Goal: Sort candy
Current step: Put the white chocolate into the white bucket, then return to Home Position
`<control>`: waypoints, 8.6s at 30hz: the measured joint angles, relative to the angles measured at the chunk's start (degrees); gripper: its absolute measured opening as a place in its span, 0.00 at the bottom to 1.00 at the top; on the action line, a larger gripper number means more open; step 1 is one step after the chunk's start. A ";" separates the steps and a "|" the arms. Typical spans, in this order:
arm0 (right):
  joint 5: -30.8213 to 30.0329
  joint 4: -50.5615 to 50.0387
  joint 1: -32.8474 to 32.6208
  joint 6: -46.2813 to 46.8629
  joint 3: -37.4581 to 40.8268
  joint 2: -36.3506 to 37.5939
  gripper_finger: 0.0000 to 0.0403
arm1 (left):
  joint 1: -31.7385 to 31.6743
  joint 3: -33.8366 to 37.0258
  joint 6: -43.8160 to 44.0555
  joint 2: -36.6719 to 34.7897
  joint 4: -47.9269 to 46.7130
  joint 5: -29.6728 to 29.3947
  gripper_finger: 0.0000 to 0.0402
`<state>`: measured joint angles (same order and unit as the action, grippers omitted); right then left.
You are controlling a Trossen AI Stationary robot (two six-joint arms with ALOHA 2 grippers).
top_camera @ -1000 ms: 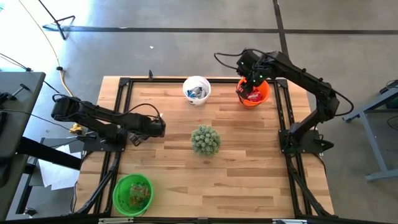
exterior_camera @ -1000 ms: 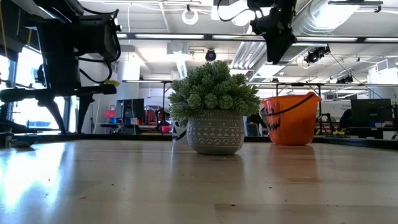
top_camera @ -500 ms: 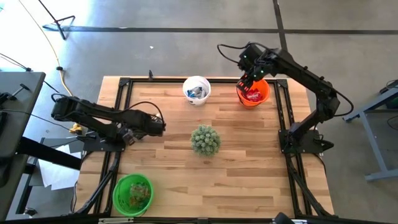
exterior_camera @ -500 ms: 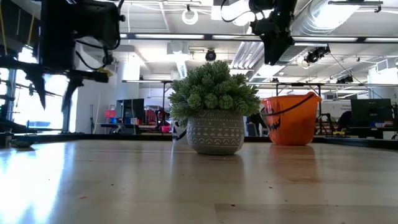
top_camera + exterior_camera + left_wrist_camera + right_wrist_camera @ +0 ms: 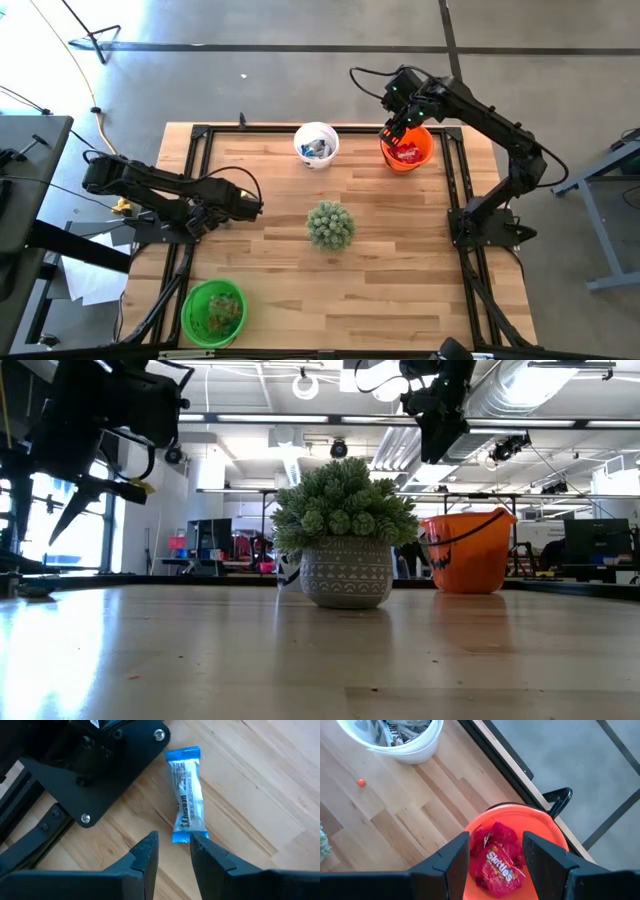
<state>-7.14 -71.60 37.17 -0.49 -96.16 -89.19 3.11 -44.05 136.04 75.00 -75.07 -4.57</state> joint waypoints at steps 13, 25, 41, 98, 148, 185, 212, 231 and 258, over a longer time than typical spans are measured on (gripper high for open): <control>0.00 0.95 0.00 0.00 0.00 0.00 0.44 | -1.33 6.77 0.44 1.41 7.86 -1.11 0.25; 0.00 1.96 0.00 0.01 0.00 0.00 0.44 | -3.91 14.87 0.42 2.24 18.92 -6.49 0.25; 0.00 2.87 0.00 0.85 0.00 0.00 0.44 | -3.91 14.51 -2.75 2.36 19.24 -7.75 0.03; 39.11 52.24 -9.17 0.61 -0.02 -7.58 0.44 | -12.12 -27.80 -103.53 1.77 59.43 -41.21 0.01; 36.16 62.35 -7.68 17.35 0.02 -7.28 0.44 | -8.57 -27.80 -106.20 1.81 69.40 -39.25 0.01; 35.87 65.51 -10.16 21.53 0.02 -7.37 0.15 | -8.33 -27.87 -106.26 3.82 75.22 -39.29 0.01; 36.08 63.39 -5.46 20.39 0.02 -7.35 0.01 | -8.26 -27.78 -111.66 2.55 74.67 -34.47 0.29; 30.32 46.23 -2.64 17.07 0.00 -19.49 0.01 | -8.31 -27.78 -115.73 -8.45 60.92 -37.28 0.29; 38.63 45.31 -2.76 21.70 -0.19 -21.82 0.44 | -8.33 -27.78 -115.55 -15.38 43.13 -43.60 0.29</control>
<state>31.49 -26.29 34.41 21.21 -96.35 -111.00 -5.21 -71.83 20.50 59.62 -31.94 -48.17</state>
